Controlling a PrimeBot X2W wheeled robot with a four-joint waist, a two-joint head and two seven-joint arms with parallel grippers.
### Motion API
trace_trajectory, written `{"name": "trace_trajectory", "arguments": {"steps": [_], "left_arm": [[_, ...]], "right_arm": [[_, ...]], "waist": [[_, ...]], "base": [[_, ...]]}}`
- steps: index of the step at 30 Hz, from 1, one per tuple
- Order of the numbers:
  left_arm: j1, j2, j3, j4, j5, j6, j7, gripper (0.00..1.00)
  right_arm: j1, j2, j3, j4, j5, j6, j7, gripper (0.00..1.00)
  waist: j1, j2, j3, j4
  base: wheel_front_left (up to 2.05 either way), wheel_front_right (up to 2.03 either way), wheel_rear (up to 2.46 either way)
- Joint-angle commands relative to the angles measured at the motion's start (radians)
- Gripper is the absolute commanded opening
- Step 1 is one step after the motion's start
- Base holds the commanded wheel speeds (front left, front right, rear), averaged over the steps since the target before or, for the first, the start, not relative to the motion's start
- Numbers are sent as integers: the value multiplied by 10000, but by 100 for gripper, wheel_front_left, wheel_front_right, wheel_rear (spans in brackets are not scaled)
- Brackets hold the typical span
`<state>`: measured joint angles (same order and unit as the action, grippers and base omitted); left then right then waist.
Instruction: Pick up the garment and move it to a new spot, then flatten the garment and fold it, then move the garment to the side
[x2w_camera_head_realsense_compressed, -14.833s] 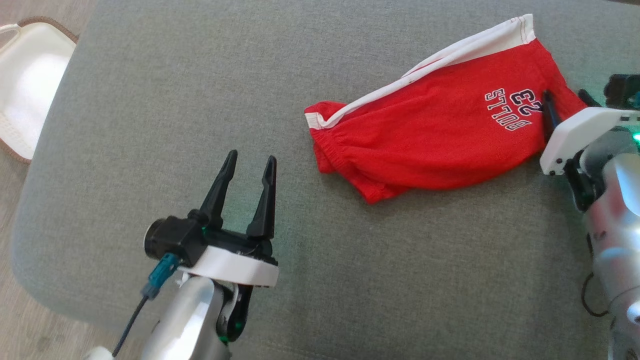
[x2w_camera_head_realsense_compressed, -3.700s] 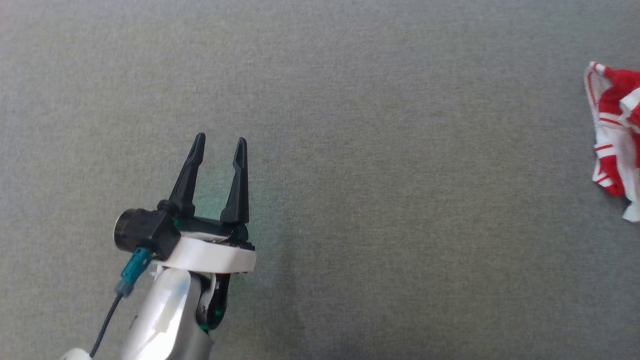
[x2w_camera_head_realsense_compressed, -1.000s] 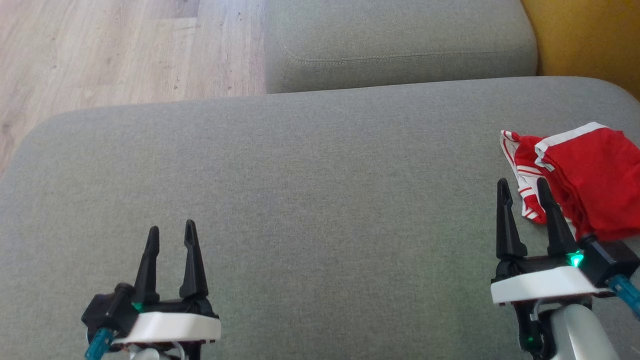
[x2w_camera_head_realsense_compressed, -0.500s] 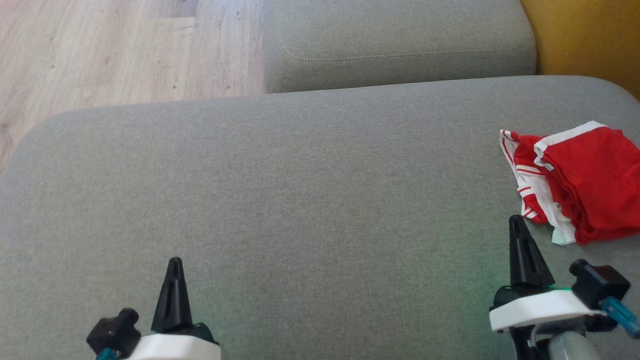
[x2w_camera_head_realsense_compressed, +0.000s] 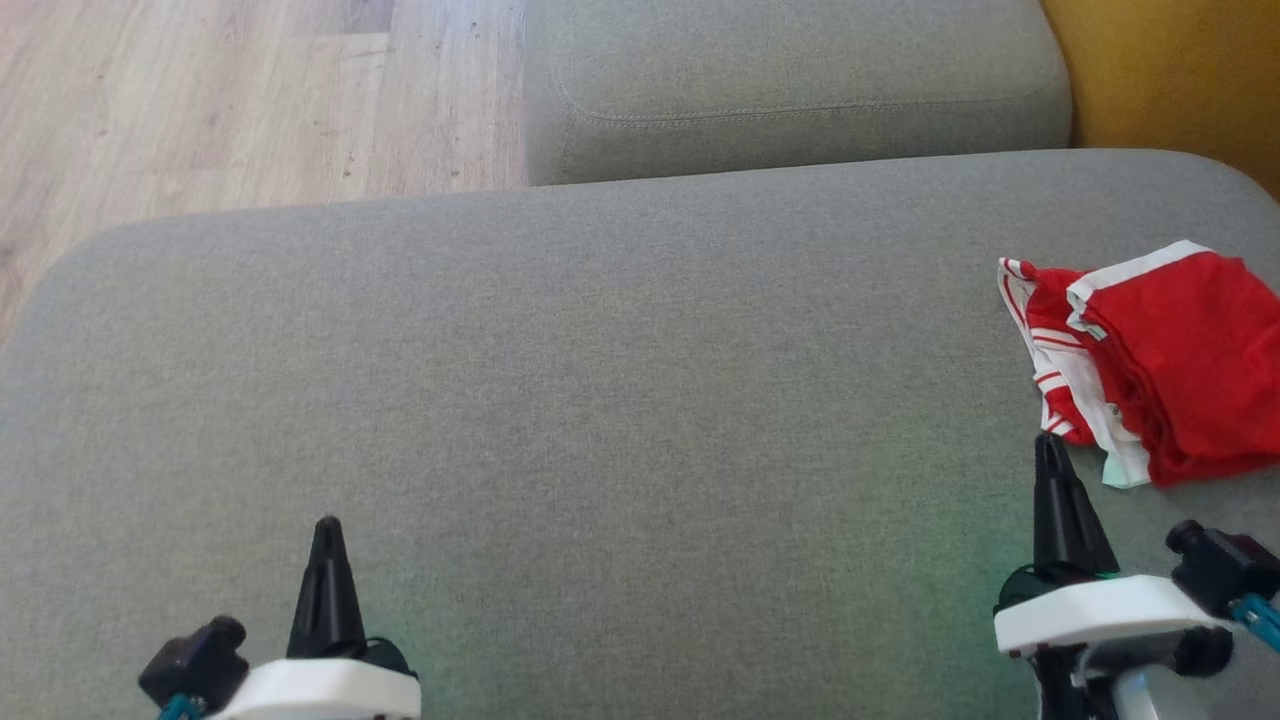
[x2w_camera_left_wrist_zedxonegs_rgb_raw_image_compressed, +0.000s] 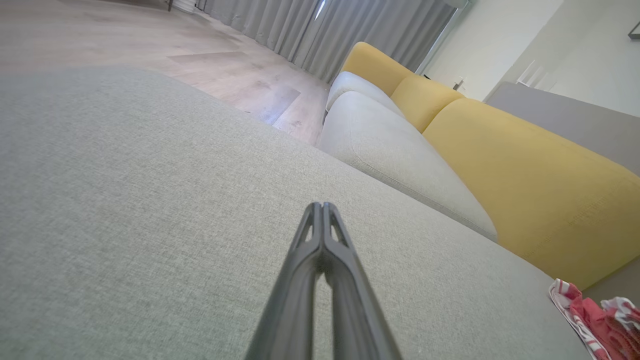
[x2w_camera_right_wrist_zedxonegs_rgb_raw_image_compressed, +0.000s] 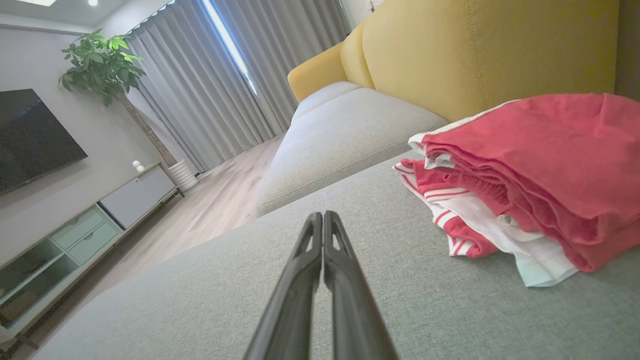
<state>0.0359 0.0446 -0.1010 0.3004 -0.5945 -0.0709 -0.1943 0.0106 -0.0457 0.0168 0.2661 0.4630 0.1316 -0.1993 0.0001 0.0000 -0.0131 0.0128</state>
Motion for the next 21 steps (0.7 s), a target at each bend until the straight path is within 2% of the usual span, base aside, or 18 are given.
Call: {"name": "trace_trajectory", "arguments": {"steps": [1, 21], "left_arm": [[-533, 10, 153, -348, -238, -31, 52, 0], [-709, 19, 541, -388, -2167, -141, 640, 0]], "right_arm": [[-524, -81, -51, -325, 292, -2, 71, 0], [-647, -123, -228, -307, 2522, -3, 612, 0]], "waist": [[0, 0, 2, -1], [0, 0, 33, -26]], "base": [[0, 0, 0], [0, 0, 0]]}}
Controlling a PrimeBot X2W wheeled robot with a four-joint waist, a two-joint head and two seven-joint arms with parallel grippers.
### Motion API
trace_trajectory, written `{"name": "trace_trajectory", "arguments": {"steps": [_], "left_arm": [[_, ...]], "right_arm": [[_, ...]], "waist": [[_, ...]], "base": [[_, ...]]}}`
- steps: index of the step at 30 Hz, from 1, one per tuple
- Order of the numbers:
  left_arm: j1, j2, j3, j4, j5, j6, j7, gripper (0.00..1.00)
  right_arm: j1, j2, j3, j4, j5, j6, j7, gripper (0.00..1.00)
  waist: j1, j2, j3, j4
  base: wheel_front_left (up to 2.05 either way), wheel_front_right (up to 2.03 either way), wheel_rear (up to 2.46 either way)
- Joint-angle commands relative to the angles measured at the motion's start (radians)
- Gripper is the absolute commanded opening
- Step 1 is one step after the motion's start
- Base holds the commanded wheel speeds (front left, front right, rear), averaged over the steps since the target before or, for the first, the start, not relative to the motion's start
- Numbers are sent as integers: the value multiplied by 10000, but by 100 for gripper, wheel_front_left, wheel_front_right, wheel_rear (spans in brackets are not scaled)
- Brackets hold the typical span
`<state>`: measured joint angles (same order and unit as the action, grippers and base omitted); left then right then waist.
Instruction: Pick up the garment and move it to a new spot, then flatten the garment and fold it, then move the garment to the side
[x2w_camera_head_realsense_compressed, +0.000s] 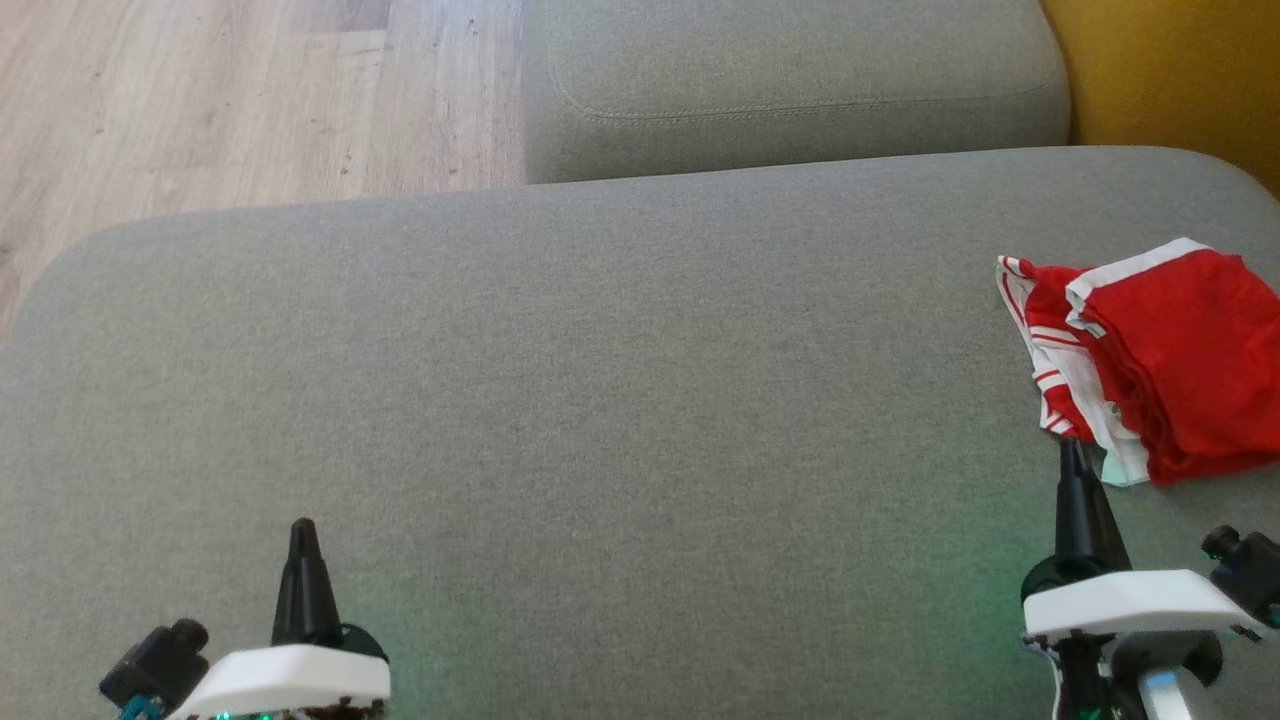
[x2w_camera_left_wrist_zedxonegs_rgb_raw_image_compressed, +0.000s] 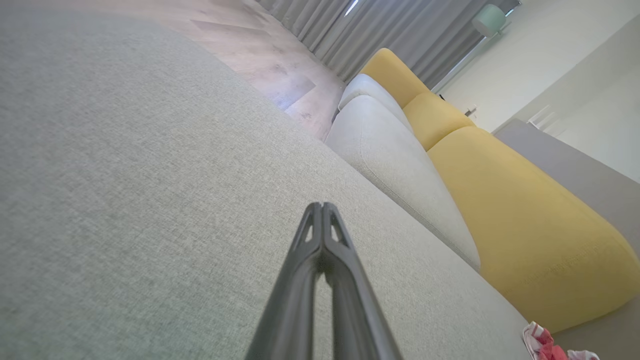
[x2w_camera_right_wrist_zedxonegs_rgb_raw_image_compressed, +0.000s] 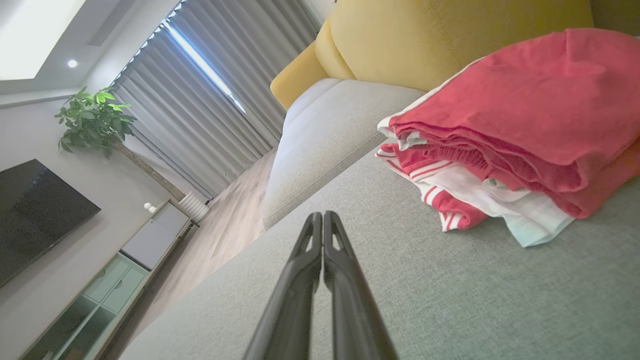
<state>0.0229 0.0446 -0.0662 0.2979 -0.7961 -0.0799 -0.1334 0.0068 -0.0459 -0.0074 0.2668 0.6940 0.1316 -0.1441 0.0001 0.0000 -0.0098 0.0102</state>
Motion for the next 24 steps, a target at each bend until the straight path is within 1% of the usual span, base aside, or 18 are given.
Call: {"name": "trace_trajectory", "arguments": {"steps": [1, 24], "left_arm": [[-587, 19, 213, -365, -248, -57, 60, 0], [-790, 30, 658, -409, -2463, -184, 736, 0]], "right_arm": [[-615, -122, 4, -313, 322, -3, 87, 0], [-759, -146, -233, -290, 2855, -5, 735, 0]], "waist": [[0, 0, 2, -1], [0, 0, 38, -30]], "base": [[0, 0, 0], [0, 0, 0]]}}
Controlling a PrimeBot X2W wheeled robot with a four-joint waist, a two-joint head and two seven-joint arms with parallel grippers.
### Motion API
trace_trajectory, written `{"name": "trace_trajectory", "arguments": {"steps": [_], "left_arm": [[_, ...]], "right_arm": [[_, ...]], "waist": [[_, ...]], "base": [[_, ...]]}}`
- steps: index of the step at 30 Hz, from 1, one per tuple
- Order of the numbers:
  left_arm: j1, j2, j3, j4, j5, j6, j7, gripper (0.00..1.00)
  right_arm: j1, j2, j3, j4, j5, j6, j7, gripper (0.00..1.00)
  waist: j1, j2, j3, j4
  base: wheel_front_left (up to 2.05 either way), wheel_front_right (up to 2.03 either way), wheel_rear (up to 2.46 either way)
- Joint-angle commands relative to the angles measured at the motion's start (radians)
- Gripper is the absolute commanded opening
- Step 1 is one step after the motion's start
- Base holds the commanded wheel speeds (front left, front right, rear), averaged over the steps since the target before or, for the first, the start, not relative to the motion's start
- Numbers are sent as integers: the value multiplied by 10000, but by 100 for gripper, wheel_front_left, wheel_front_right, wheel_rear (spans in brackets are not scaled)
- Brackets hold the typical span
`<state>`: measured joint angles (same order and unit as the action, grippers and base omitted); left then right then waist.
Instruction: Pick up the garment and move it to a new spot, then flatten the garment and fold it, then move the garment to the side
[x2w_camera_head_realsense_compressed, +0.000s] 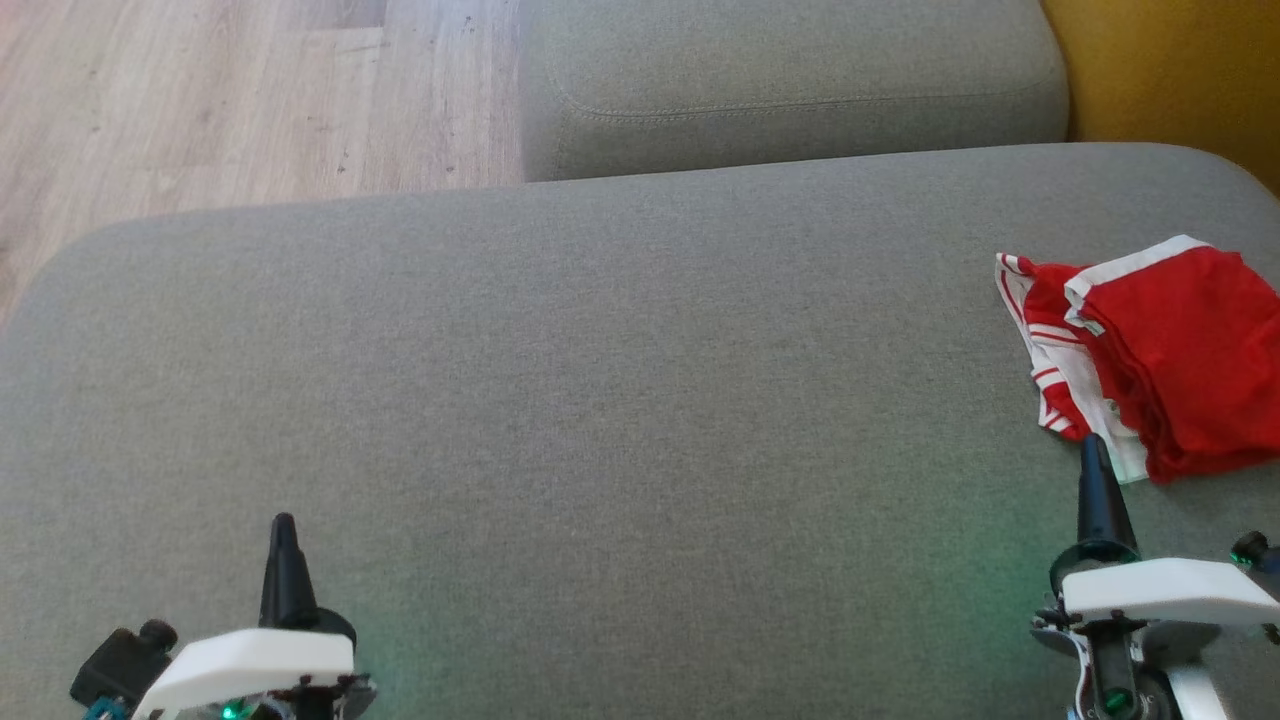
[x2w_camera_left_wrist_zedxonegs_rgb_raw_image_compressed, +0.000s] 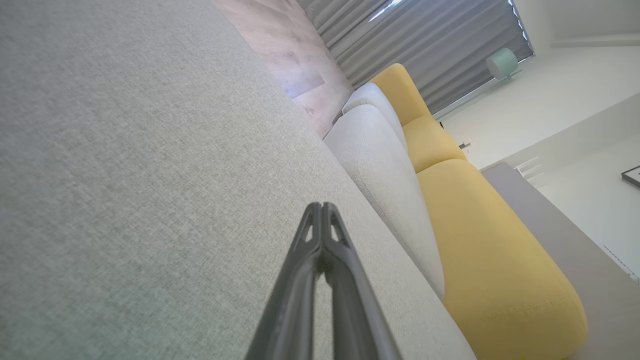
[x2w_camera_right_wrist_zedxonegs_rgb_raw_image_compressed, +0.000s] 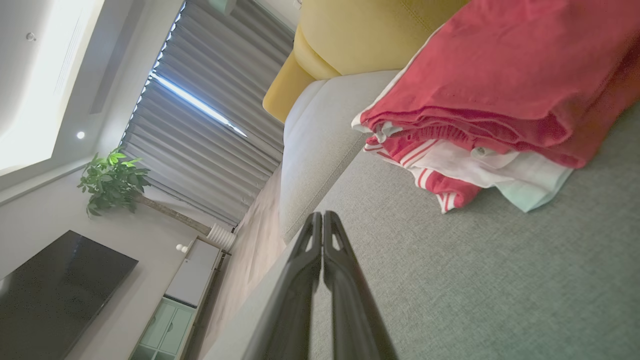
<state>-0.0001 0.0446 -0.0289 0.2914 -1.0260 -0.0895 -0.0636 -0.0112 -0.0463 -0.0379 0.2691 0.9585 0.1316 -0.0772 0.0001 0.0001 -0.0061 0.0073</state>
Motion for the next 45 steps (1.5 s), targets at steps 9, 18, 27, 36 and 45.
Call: {"name": "trace_trajectory", "arguments": {"steps": [9, 18, 27, 36, 45], "left_arm": [[-640, 34, 459, -362, -1032, -137, 302, 0], [-710, 37, 613, -377, -1800, -181, 537, 0], [-790, 41, 788, -395, -2668, -231, 801, 0], [-869, 46, 962, -412, -3536, -281, 1066, 0], [-949, 50, 1137, -430, -4404, -331, 1331, 0]], "right_arm": [[-636, -147, -27, -304, 1198, -6, 325, 0], [-687, -150, -117, -296, 2070, -6, 556, 0], [-744, -151, -222, -286, 3052, -7, 819, 0], [-801, -151, -328, -277, 4034, -8, 1084, 0], [-859, -150, -436, -267, 5013, -8, 1350, 0]], "waist": [[0, -1, 15, -12], [0, -1, 28, -22], [0, -1, 42, -33], [-1, -1, 56, -44], [-1, -1, 69, -55]], "base": [[0, 0, 0], [0, 0, 0], [0, 0, 0], [0, 0, 0], [0, 0, 0]]}}
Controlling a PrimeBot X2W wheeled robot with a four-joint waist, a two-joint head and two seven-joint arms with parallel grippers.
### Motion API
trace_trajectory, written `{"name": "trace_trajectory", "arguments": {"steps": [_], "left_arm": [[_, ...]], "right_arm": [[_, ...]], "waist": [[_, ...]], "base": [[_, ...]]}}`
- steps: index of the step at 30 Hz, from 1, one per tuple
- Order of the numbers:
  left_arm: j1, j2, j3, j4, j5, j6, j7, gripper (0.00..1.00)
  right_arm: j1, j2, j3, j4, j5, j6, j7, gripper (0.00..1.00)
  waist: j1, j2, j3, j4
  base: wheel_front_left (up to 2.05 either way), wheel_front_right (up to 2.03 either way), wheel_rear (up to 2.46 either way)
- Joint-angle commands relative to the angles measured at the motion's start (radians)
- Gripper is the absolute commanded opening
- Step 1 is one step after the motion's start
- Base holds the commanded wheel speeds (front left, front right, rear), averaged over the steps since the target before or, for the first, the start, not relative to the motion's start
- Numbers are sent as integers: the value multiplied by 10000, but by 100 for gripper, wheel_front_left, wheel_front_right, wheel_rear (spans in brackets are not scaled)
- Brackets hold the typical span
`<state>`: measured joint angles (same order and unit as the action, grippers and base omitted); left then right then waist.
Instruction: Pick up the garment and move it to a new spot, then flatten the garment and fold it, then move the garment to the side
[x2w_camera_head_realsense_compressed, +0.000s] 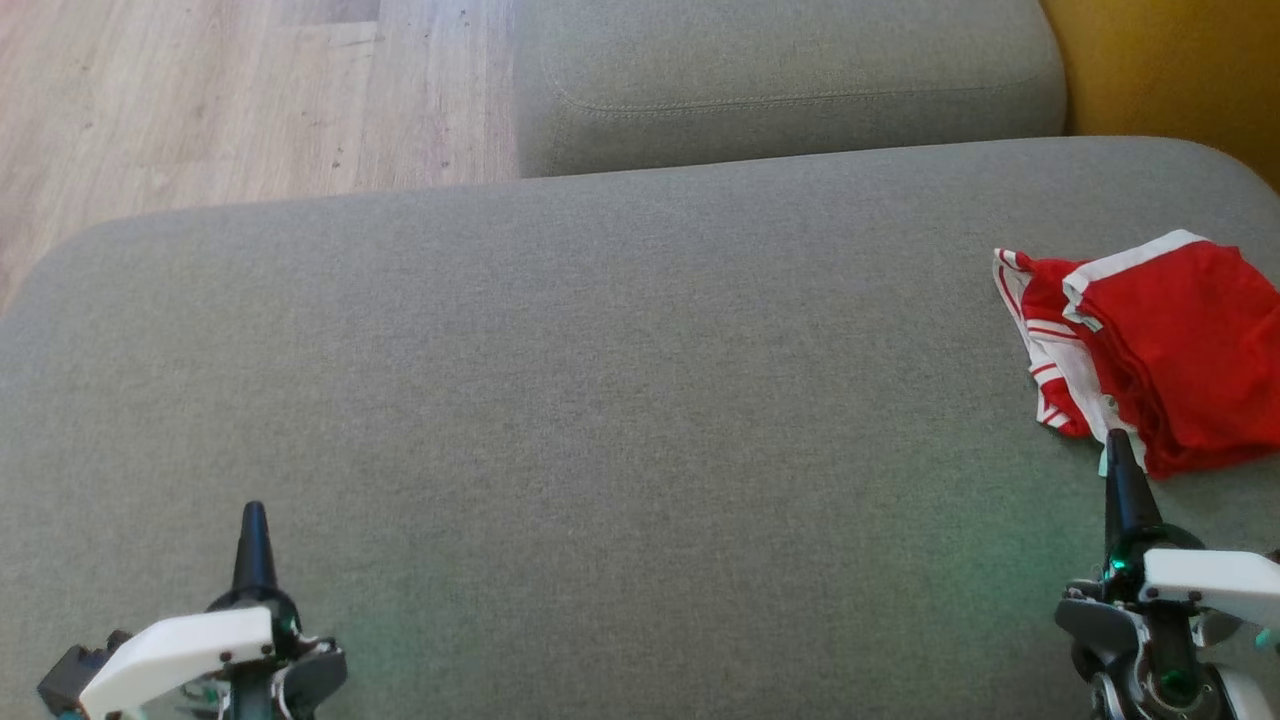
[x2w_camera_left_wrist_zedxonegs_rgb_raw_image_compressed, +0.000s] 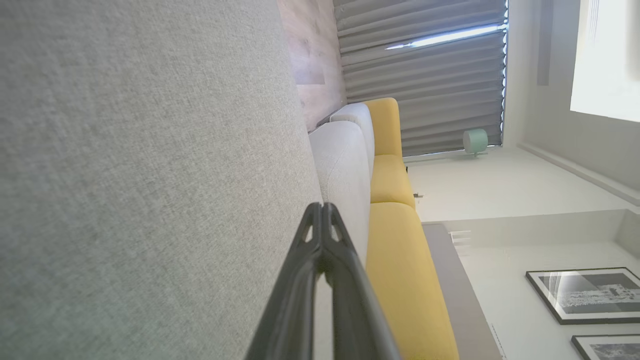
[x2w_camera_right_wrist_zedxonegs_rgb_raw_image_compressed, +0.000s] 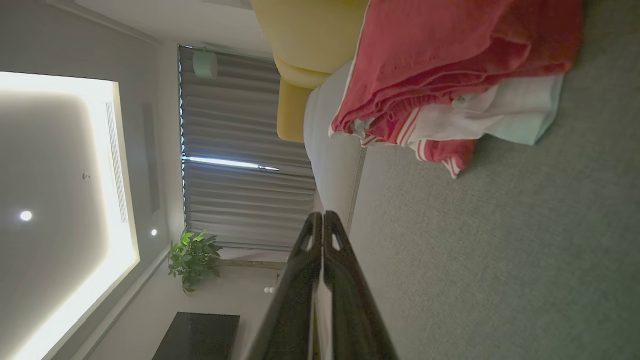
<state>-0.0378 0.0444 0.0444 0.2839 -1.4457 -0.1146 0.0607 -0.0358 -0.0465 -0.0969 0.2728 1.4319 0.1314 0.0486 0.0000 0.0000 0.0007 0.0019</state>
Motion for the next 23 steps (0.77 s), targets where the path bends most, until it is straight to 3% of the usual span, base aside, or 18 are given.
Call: {"name": "trace_trajectory", "arguments": {"steps": [1, 14, 23], "left_arm": [[-581, 52, 424, -357, -303, -85, 118, 0], [-703, 58, 691, -384, -1632, -161, 523, 0], [-703, 58, 691, -384, -1632, -161, 523, 0]], "right_arm": [[-619, -148, 143, -302, 388, -6, 121, 0], [-708, -144, -25, -287, 1886, -7, 531, 0], [-709, -133, -41, -286, 1872, -7, 544, 0]], "waist": [[0, 0, 3, -2], [0, 0, 24, -19], [0, 0, 24, -19]], "base": [[0, 0, 0], [0, 0, 0], [0, 0, 0]]}}
